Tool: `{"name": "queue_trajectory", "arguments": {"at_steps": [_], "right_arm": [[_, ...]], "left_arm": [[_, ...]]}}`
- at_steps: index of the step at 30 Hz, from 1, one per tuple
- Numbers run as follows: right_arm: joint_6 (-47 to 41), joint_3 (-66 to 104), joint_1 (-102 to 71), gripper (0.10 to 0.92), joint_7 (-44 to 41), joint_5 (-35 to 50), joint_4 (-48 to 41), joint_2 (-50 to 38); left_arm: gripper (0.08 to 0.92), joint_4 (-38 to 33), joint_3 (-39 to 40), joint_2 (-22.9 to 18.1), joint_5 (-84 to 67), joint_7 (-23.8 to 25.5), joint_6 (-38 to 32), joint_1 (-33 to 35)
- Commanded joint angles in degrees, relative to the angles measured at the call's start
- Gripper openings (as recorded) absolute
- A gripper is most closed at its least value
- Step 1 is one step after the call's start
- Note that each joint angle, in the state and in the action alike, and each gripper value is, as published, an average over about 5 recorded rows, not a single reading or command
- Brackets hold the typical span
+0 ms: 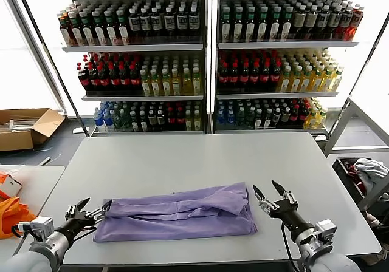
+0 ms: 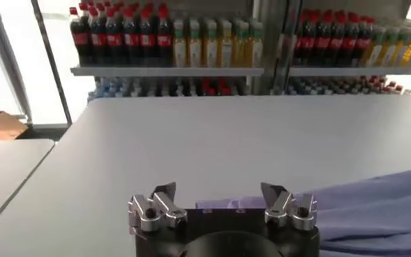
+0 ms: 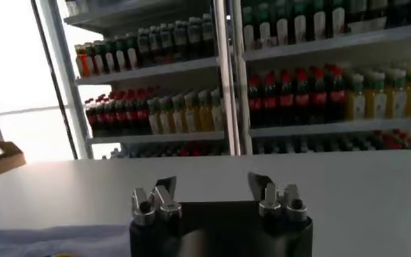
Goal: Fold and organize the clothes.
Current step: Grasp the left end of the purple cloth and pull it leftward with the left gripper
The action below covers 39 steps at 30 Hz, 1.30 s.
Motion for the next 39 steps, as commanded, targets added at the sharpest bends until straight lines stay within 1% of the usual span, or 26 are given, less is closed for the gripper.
{"name": "queue_trajectory", "arguments": {"at_steps": [1, 4, 8, 11, 14, 19, 29, 35, 37, 39], "right_arm": [[12.35, 5.30, -5.61, 0.799, 0.80, -6.86, 1.02, 2.94], [13.06, 7.05, -7.94, 0.819, 0.28, -6.78, 1.00, 3.21], [13.40, 8.96, -10.05, 0.823, -0.09, -5.85, 1.42, 3.25], [13.47, 9.93, -10.79, 0.823, -0.19, -4.92, 1.73, 3.24], [13.53, 10.43, -10.98, 0.823, -0.15, -4.40, 1.97, 3.24], [13.21, 10.71, -11.07, 0.823, -0.03, -3.07, 3.35, 2.96], [12.85, 10.68, -10.49, 0.823, 0.11, -1.60, 3.53, 2.50], [12.92, 10.95, -10.44, 0.823, -0.12, -0.84, 3.37, 2.27], [13.02, 10.89, -10.46, 0.823, -0.23, -0.73, 3.28, 2.23], [13.17, 10.84, -10.48, 0.823, -0.29, -0.62, 3.09, 2.16]], "left_arm": [[0.808, -1.21, 9.02, -10.23, 5.16, -14.67, -10.13, 0.43], [0.821, 0.42, 10.80, -11.67, 7.24, -16.30, -9.83, -0.57], [0.822, 3.47, 12.47, -12.74, 9.58, -18.18, -9.51, -2.22], [0.823, 4.38, 13.35, -13.25, 10.14, -19.06, -9.00, -2.55], [0.791, 4.69, 14.07, -13.48, 10.72, -19.26, -8.19, -2.28], [0.655, 5.42, 14.50, -13.30, 11.04, -19.27, -7.57, -1.82], [0.369, 4.41, 15.88, -13.71, 11.60, -19.05, -8.64, -1.63], [0.196, 3.55, 13.51, -12.18, 11.24, -17.58, -9.66, -1.57], [0.145, 2.88, 11.57, -11.06, 10.56, -16.76, -9.76, -1.73], [0.116, 2.22, 8.88, -8.99, 9.57, -15.35, -9.83, -1.93]]}}
